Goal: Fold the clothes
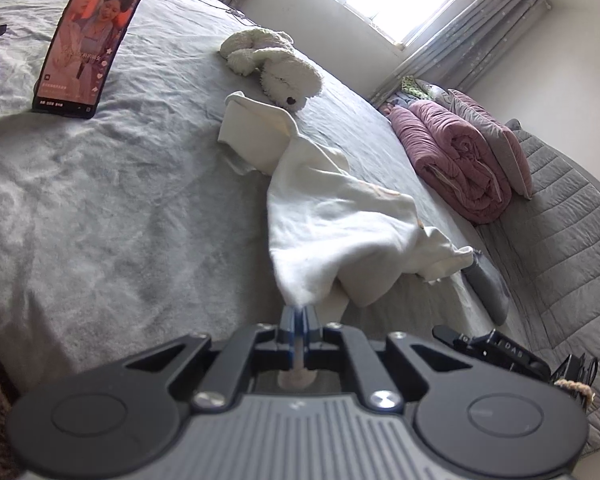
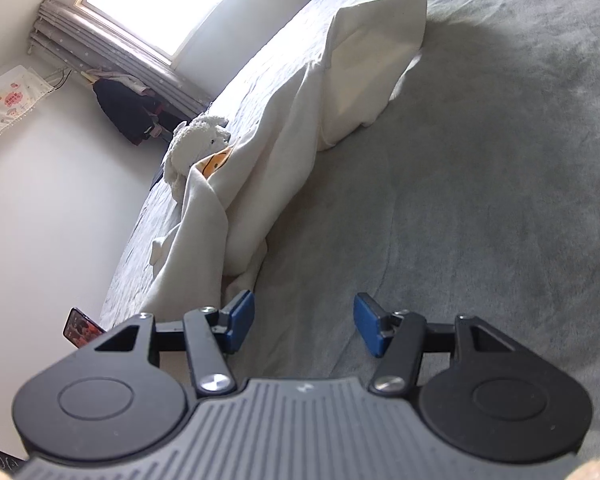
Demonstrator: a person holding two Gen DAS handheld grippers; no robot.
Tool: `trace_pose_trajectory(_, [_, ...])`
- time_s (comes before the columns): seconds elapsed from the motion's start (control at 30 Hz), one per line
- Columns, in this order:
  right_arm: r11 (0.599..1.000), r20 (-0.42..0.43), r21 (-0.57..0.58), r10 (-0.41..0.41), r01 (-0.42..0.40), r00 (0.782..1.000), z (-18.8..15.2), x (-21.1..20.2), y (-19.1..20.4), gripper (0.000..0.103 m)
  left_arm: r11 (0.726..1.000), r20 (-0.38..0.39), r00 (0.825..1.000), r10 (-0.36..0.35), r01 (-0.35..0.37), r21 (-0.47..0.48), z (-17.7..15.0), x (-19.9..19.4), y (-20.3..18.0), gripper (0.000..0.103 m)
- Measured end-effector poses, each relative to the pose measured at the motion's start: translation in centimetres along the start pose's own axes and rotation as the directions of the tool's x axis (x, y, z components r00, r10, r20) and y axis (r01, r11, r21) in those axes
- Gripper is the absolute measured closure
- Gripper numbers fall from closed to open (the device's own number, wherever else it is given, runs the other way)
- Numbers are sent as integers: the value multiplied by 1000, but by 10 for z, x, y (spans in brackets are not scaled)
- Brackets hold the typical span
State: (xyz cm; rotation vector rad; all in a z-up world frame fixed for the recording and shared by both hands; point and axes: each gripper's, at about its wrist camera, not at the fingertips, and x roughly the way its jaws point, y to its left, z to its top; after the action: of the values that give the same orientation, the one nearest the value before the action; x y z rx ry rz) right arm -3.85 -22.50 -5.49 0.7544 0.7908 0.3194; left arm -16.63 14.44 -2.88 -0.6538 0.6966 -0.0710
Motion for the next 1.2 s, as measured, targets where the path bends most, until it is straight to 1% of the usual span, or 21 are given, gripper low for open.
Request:
trace_pose_trajectory(0.03, [1000,2,0,1,-1,1000,3,4,0,44,1000,-8,1000,-1,1,-3,0,3,3,85])
trace_pose_trajectory(0.07, [1000,5,0,2,-2,1000,6,8,0,44,1000,-16,1000,-6,6,-6,0,7,6,77])
trace_pose_trajectory(0.1, [1000,6,-4,4,-4,1000,9,12,1,44,1000,-22,1000,-8,8,-9,-1,10,8,67])
trace_pose_trajectory(0.13, [1000,8,-8,6,-6,1000,13,17,2,44,1000,-29,1000,-9,9,-13,-1,13,11,64])
trace_pose_trajectory(0.3, [999,21,-36,21,-20,1000,27,39,11,44,1000,-68,998,16,-16,0,-3,27,18,65])
trace_pose_trajectory(0.37, [999,25,-45,26,-25,999,32,48,16,46,1000,-81,996,21,-21,4,-2,29,20,67])
trace_pose_trajectory(0.43, [999,25,-52,16,-15,1000,36,52,20,46,1000,-91,996,22,-22,6,1,27,20,67])
trace_pose_trajectory(0.6, [994,52,-111,6,0,999,45,42,32,46,998,-77,996,41,-37,53,17,18,17,65])
trace_pose_trajectory(0.73, [988,69,-154,12,-1,998,52,28,40,46,998,-84,996,39,-34,61,33,18,15,61])
trace_pose_trajectory(0.8, [983,79,-181,16,-1,997,55,22,47,46,996,-71,997,38,-32,83,43,20,10,59])
trace_pose_trajectory(0.9, [972,94,-236,23,-1,995,61,16,60,46,991,-47,998,34,-27,129,59,22,-3,52])
trace_pose_trajectory(0.93, [966,97,-258,22,3,995,66,17,66,46,989,-36,999,27,-21,144,65,22,-7,49])
trace_pose_trajectory(1.0, [953,105,-301,19,13,994,74,20,76,46,984,-16,1000,17,-13,178,77,26,-16,47])
trace_pose_trajectory(1.1, [936,126,-350,1,43,992,86,31,85,46,973,0,1000,29,-29,228,97,41,-30,45])
trace_pose_trajectory(1.2, [927,114,-371,-16,58,993,101,48,86,46,963,7,999,45,-45,264,117,62,-43,44])
